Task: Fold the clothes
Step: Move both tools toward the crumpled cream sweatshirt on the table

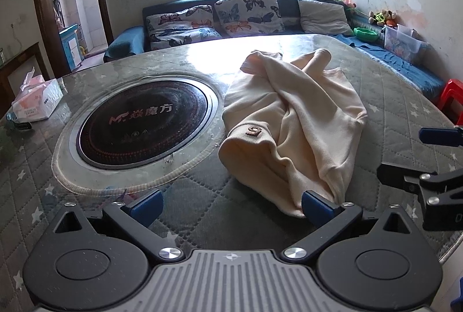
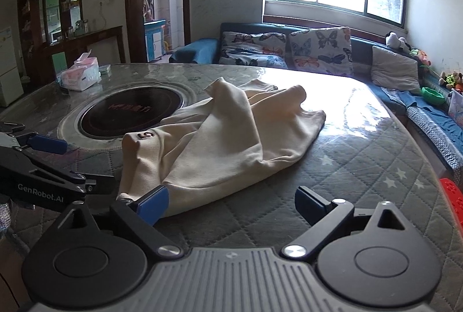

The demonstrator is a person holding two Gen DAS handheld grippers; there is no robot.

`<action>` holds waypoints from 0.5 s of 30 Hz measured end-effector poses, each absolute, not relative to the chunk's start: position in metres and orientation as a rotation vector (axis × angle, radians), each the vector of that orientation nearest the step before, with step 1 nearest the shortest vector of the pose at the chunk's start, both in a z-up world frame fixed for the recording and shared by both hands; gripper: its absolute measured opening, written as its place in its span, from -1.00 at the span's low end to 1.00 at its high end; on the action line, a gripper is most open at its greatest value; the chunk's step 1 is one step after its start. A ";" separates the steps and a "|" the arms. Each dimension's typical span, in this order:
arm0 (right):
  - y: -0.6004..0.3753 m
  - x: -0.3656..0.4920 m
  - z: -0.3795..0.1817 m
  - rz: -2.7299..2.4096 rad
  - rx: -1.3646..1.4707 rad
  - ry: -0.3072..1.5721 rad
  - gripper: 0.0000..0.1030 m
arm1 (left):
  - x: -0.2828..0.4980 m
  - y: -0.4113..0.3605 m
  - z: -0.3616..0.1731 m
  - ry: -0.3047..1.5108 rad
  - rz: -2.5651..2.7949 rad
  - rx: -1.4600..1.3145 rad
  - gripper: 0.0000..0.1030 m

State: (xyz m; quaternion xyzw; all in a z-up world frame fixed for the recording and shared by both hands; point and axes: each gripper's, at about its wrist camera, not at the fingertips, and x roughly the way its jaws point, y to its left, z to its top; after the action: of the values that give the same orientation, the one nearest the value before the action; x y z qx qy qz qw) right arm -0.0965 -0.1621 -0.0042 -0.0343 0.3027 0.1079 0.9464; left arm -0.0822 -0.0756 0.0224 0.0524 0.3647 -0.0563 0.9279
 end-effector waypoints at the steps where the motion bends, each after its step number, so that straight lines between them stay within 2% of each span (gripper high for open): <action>1: -0.162 -0.096 -0.004 0.221 -0.068 0.618 0.83 | -0.082 -0.076 0.022 0.749 -0.115 0.111 1.00; 15: -0.155 -0.076 -0.006 0.252 -0.077 0.637 0.73 | -0.072 -0.072 0.018 0.776 -0.109 0.122 1.00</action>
State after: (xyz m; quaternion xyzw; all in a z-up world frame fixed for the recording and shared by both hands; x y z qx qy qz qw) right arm -0.0760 -0.1548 -0.0056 -0.0375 0.3124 0.1234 0.9412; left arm -0.0721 -0.0719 0.0182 0.0593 0.3780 -0.0531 0.9224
